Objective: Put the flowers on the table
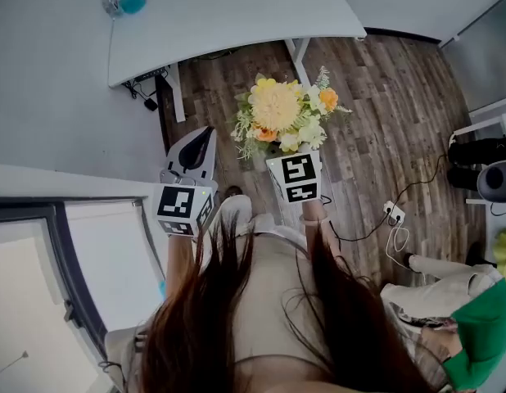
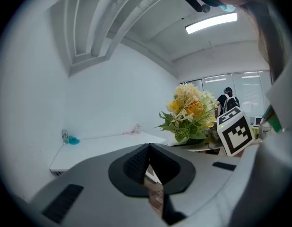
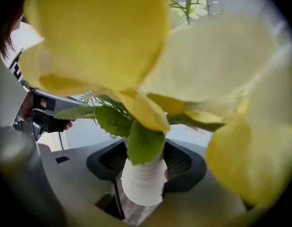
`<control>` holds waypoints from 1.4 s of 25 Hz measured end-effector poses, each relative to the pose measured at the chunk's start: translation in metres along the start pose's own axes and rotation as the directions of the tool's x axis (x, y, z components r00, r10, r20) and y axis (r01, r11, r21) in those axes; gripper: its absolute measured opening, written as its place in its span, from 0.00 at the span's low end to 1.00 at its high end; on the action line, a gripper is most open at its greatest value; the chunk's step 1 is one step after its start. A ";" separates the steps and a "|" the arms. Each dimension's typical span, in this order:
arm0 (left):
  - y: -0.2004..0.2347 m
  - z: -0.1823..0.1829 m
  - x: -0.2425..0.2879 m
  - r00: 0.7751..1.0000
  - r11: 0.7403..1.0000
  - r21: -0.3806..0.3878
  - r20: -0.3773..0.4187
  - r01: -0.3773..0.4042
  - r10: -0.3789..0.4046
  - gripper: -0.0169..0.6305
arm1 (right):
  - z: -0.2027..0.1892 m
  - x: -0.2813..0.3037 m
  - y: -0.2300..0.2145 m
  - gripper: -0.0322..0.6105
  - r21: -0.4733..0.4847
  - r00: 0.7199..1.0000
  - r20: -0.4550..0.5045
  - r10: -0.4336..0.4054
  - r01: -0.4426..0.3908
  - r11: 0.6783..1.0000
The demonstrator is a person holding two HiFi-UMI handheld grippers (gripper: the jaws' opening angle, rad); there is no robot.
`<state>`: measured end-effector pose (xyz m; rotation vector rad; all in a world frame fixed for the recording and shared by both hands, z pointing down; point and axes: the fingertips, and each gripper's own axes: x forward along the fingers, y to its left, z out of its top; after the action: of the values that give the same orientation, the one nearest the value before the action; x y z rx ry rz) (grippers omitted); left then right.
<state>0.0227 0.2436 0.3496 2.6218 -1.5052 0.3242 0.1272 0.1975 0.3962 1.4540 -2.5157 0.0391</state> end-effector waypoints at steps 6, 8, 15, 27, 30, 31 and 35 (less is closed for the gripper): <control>0.072 0.004 0.003 0.999 0.999 0.000 0.014 0.044 -0.044 0.03 | 0.023 0.061 0.026 0.45 -0.014 0.999 -0.016 -0.041 0.041 0.999; 0.087 0.005 0.000 0.999 0.999 -0.002 0.022 0.047 -0.047 0.03 | 0.030 0.072 0.032 0.45 -0.022 0.999 -0.014 -0.050 0.050 0.999; 0.130 0.010 -0.007 0.998 0.999 -0.017 0.041 0.039 -0.038 0.03 | 0.047 0.100 0.051 0.45 -0.046 0.998 -0.015 -0.058 0.058 0.997; 0.172 -0.002 -0.001 0.999 0.998 -0.065 0.033 0.001 0.002 0.03 | 0.046 0.140 0.073 0.45 -0.075 0.999 -0.041 -0.009 0.006 0.997; 0.182 -0.005 0.007 1.000 0.997 -0.071 0.023 -0.019 0.020 0.03 | 0.046 0.155 0.071 0.45 -0.073 0.999 -0.038 0.005 -0.007 0.997; 0.187 -0.005 0.012 0.999 0.997 -0.075 0.021 -0.025 0.027 0.03 | 0.047 0.164 0.069 0.45 -0.071 0.999 -0.039 0.010 -0.013 0.997; 0.213 0.004 0.048 0.999 0.995 -0.086 0.010 -0.048 0.049 0.03 | 0.056 0.208 0.050 0.45 -0.066 0.999 -0.031 0.034 -0.036 0.997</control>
<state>-0.1373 0.0947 0.3532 2.5296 -1.5520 0.2424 -0.0257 0.0382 0.3913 1.3737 -2.4941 -0.0170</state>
